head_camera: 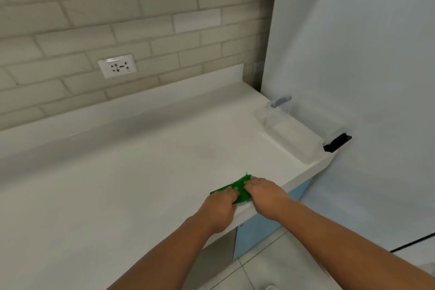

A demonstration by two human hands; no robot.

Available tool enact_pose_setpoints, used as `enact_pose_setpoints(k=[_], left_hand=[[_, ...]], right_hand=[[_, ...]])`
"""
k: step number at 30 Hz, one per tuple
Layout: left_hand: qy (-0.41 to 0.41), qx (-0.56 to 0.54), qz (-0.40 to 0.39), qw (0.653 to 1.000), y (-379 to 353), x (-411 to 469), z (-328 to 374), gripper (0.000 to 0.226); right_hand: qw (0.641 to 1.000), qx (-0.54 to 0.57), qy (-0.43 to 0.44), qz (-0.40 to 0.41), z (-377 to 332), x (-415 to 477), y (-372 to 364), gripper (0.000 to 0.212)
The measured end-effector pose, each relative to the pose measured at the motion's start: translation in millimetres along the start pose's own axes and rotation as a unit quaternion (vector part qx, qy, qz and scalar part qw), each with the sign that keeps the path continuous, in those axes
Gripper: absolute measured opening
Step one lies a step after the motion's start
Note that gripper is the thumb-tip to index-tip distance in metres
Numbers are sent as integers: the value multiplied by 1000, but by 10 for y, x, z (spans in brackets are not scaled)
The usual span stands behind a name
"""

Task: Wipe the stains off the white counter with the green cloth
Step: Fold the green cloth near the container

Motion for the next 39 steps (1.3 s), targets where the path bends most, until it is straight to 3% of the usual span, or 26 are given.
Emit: enact_pose_setpoints(k=[5, 11, 17, 21, 24, 32, 35, 39], left_hand=[[55, -32, -72, 995, -2, 924, 310, 34], [69, -15, -99, 993, 649, 1841, 670, 27], [-7, -22, -74, 997, 1413, 2587, 1279, 22], [-69, -23, -87, 994, 1513, 3111, 1669, 23], [-103, 3, -98, 990, 1269, 3497, 1767, 24], [-195, 173, -132, 956, 207, 3861, 1460, 36], [-217, 214, -152, 940, -50, 3881, 1354, 42], [-201, 215, -238, 926, -286, 3876, 1270, 41]], right_hand=[[995, 23, -45, -86, 817, 211, 331, 28], [987, 142, -78, 0, 1327, 510, 1336, 23], [962, 240, -118, 53, 1902, 564, 2348, 24], [941, 270, -177, 101, 2362, 554, 2692, 33], [944, 224, -215, 111, 2678, 611, 2557, 32], [964, 33, -265, 6, 2910, 898, 1433, 17], [964, -9, -263, -42, 2859, 985, 1194, 30], [962, -18, -242, -129, 2825, 1043, 937, 33]])
Point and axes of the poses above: each hand's wrist, its own x-axis towards the middle knuckle, its own y-axis out of the back of the hand, z = x × y, the point moved 6 cm from there along x, towards the middle knuckle, and after that the axes turned 10 degrees about z, right-handed, at the moved point
